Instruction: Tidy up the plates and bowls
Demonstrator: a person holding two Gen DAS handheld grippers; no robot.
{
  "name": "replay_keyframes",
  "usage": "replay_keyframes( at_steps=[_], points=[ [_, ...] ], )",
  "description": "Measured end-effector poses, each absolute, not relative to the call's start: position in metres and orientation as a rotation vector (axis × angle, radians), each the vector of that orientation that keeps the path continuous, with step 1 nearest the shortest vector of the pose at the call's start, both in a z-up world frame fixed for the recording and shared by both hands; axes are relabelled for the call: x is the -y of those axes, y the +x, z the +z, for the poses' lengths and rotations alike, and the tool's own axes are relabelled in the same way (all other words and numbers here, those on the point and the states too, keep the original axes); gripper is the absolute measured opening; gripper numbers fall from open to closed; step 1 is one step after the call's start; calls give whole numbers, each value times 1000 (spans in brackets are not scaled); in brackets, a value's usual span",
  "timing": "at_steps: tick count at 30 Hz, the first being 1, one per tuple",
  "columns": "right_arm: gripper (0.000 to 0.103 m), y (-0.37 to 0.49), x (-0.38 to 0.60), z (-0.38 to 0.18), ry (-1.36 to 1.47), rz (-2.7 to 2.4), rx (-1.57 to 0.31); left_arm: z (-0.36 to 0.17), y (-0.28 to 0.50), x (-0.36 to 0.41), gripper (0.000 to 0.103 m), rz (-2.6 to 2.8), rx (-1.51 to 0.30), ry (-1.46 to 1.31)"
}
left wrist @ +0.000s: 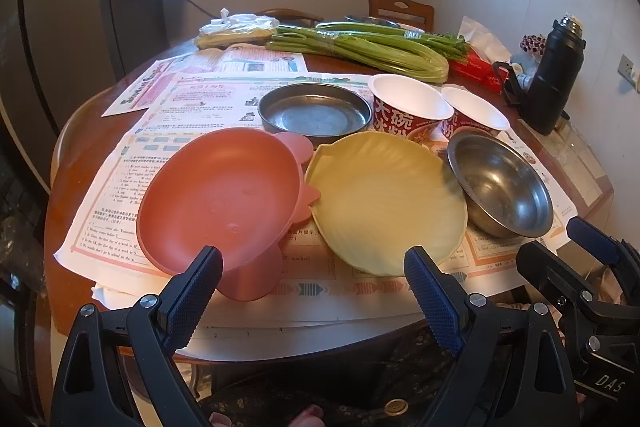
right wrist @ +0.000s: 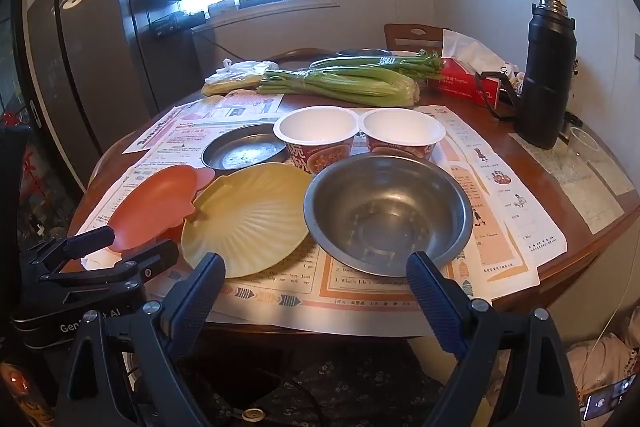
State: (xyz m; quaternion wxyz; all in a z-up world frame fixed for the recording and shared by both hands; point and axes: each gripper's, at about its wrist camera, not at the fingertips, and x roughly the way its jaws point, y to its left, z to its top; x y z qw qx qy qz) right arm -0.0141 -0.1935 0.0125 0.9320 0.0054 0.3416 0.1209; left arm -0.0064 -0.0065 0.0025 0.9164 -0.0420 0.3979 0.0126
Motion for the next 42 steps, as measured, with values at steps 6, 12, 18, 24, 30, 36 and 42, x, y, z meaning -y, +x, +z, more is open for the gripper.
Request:
replay_keyframes(
  at_steps=[6, 12, 18, 24, 30, 36, 42],
  points=[
    [92, -13, 194, 11, 10, 243, -708, 3, -7, 6, 93, 24, -817, -87],
    [92, -13, 192, 11, 6, 244, -712, 3, -7, 6, 93, 25, -817, -86],
    [92, -12, 192, 11, 7, 245, -712, 3, -7, 6, 93, 22, -816, -87],
    [92, -12, 191, 11, 3, 246, -712, 2, -7, 6, 93, 23, -816, -86],
    [92, -12, 190, 11, -1, 246, -709, 2, -8, 4, 93, 25, -811, -87],
    [92, -12, 186, 13, -13, 251, -697, 2, -8, -1, 93, 29, -807, -93],
    [92, -9, 182, 13, -18, 259, -707, 1, -7, -8, 93, 34, -806, -103]
  ],
)
